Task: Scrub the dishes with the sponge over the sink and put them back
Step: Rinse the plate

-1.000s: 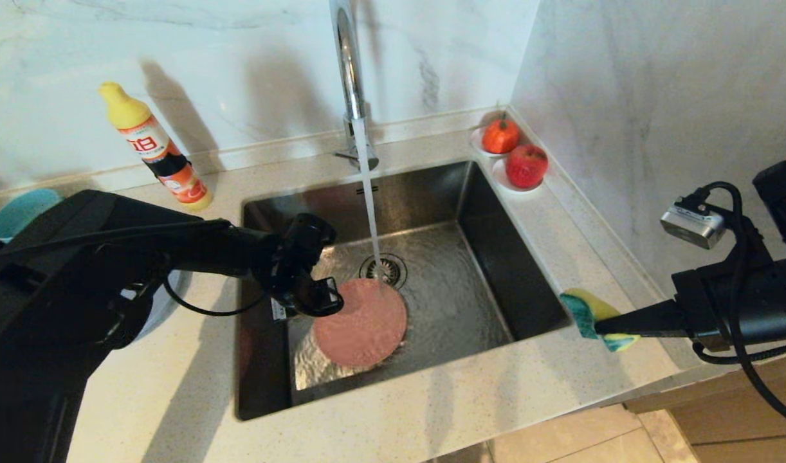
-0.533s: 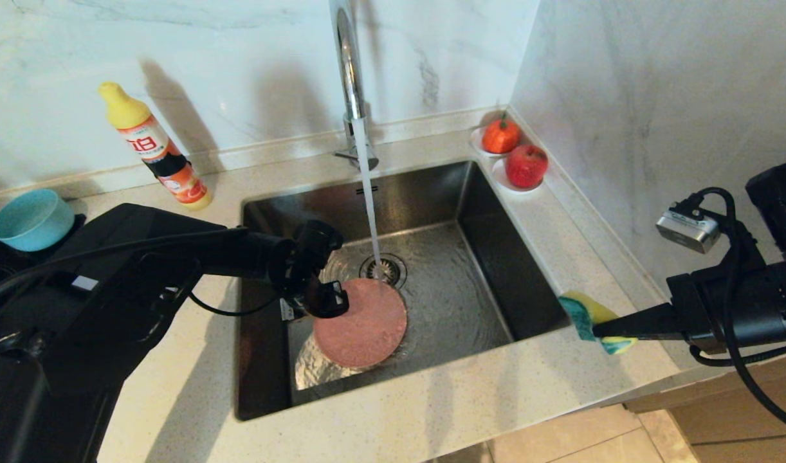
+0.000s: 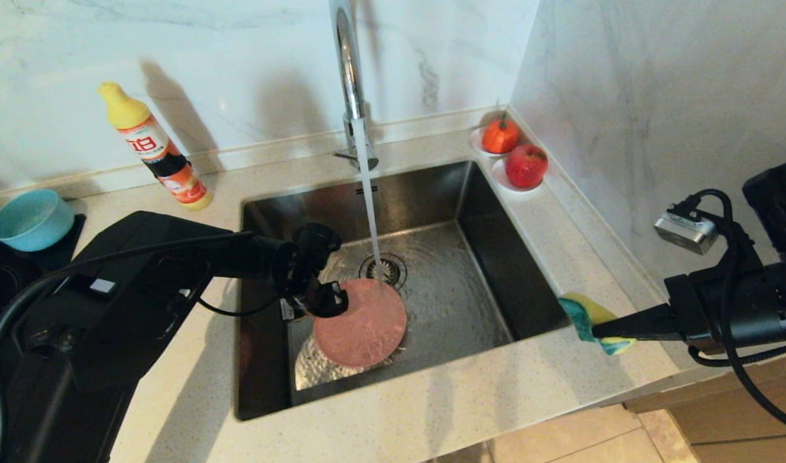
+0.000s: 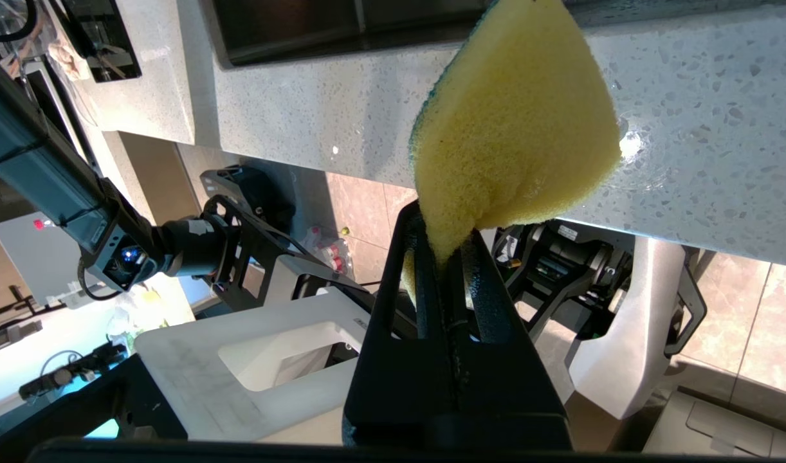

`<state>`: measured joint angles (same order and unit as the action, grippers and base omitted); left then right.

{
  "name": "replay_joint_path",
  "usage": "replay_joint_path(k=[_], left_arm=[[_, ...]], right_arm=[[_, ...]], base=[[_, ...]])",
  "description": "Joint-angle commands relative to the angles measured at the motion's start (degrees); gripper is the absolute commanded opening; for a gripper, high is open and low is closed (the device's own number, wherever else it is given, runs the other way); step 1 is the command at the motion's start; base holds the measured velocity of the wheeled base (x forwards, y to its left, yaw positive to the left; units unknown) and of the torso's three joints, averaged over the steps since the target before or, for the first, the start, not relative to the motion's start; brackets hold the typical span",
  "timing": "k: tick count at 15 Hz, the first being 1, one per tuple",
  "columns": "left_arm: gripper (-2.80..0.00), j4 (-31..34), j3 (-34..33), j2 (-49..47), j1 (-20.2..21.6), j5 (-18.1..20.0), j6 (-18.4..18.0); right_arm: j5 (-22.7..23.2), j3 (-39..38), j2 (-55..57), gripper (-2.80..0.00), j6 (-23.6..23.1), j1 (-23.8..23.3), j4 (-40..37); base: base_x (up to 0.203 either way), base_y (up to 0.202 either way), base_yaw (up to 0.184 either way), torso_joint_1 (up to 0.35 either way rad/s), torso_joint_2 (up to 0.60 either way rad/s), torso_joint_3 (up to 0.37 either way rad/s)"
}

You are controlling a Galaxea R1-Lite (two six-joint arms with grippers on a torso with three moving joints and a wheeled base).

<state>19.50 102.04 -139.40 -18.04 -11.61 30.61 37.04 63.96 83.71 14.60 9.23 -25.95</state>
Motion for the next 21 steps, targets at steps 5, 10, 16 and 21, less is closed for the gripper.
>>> replay_joint_path(k=[5,10,16,21], left_arm=[[0.00,-0.2,4.4,-3.3,0.4,0.1,0.2],[0.00,-0.5,5.4,-4.8,0.9,-0.1,0.2],[0.00,-3.3,5.5,-5.0,1.3,0.0,-0.5],[0.00,-4.3,5.5,-5.8,1.4,0.1,-0.8]], right_arm=[[0.2,0.0,0.0,-2.80,-1.4,-0.7,-0.1],[0.3,0.0,0.3,-2.80,-1.4,-0.7,-0.1],[0.3,-0.1,0.3,-2.80,-1.5,-0.7,-0.1],[0.3,0.0,0.3,-2.80,-1.7,-0.7,-0.1]], base=[[0.000,0.000,0.000,0.000,0.00,0.000],[0.000,0.000,0.000,0.000,0.00,0.000],[0.000,0.000,0.000,0.000,0.00,0.000],[0.000,0.000,0.000,0.000,0.00,0.000]])
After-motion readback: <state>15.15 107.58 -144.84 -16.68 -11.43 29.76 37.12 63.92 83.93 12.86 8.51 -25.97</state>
